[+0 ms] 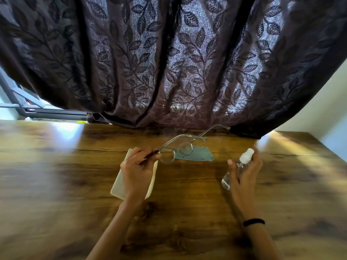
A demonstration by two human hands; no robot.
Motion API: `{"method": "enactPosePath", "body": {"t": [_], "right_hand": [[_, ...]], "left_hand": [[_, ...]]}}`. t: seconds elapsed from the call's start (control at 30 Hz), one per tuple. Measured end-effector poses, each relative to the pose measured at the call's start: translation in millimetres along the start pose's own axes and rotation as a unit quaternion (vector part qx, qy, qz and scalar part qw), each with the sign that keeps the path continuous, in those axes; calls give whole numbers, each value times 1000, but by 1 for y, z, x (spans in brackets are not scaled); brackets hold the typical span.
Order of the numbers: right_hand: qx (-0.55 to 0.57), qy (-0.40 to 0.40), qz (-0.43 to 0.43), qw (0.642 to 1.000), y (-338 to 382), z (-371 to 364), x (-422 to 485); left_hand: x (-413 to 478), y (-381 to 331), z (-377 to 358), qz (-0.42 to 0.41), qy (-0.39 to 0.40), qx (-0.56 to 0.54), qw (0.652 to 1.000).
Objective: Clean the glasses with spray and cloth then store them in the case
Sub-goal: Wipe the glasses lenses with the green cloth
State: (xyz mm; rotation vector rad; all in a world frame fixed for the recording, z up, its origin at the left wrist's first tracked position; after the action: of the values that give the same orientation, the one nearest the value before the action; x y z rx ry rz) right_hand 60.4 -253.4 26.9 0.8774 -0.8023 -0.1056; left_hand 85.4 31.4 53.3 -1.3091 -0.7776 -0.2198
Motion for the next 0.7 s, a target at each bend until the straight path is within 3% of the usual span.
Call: {"method": "enactPosePath", "body": {"t": [0.17,0.3,0.43,0.53,0.7], "right_hand": [[5,-52,22,998,16,9,-5],[-103,-121,159,974,57,11,0],[-172,10,208,963,71,-29,5],[-228,118,176,950,56,-65,8],[-236,204,96,945,24,-103,25]], "left_hand": [[2,2,2,-2,-4,-6,1000],[2,4,3,1,-11,-9,1000],[2,5,3,3,-15,-14,1000],[2,6,4,1,-20,-17,1000],[5,11,7,4,-26,-14,1000]]}}
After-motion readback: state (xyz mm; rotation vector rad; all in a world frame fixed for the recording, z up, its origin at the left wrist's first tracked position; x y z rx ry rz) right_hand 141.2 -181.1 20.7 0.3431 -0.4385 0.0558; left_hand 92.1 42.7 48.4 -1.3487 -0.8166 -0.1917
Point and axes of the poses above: each hand's wrist, its own x-axis towards the middle knuckle, its own z-axis out of the back of the hand, y = z × x, the point moved 6 cm from there along x, towards the middle knuckle, and after that the axes turned 7 degrees about -x, right-handed, at the moved point
